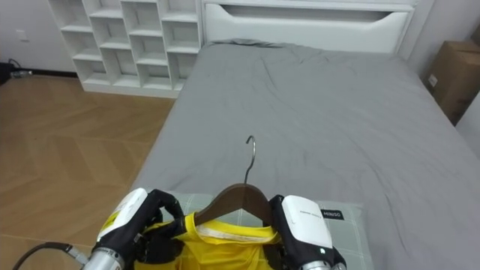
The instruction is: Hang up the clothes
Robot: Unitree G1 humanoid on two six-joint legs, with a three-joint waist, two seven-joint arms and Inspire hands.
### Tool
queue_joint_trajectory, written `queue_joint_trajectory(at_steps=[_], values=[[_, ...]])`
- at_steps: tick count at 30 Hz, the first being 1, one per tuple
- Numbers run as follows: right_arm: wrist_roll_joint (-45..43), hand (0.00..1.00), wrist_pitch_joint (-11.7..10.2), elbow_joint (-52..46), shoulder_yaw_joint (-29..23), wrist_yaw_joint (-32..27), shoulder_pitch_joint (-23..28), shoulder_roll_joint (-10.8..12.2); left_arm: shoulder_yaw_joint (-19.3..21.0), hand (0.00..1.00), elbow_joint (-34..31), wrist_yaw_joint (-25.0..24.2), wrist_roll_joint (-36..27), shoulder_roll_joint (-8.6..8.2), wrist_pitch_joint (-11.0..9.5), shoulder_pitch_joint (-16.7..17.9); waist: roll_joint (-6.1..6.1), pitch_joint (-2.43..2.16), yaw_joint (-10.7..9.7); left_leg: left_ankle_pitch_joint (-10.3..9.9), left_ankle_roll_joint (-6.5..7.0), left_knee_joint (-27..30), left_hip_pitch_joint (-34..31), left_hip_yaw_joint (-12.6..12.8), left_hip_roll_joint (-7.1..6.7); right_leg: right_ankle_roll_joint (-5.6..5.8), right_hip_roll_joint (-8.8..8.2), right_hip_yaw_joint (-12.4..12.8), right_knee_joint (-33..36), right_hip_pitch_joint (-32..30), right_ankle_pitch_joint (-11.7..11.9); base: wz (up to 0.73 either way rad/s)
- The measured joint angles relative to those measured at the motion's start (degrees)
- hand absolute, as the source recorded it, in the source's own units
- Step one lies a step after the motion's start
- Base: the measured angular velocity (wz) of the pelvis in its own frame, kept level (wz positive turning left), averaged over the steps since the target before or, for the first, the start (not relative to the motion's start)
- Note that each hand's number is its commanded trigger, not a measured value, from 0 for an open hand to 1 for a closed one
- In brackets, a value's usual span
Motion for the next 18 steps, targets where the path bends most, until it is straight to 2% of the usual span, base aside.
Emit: queue_joint_trajectory(at_steps=[10, 18], values=[[0.0, 1.00, 0.3, 2.2, 0.0, -0.7, 0.0, 0.1, 0.0, 0.00, 1.1, -2.6, 0.0, -1.18, 0.1, 0.0, -0.11, -0.04, 0.1, 0.0, 0.00, 0.0, 0.1, 0.0, 0.00, 0.00, 0.01, 0.1, 0.0, 0.1, 0.0, 0.00], [-0.3, 1.00, 0.7, 2.6, 0.2, -0.6, 0.0, 0.1, 0.0, 0.00, 2.5, -4.1, -1.6, -1.22, 0.1, 0.0, -0.17, -0.03, 0.2, 0.0, 0.00, 0.1, 0.2, 0.2, -0.02, 0.01, -0.01, 0.2, 0.1, 0.1, 0.0, 0.00]])
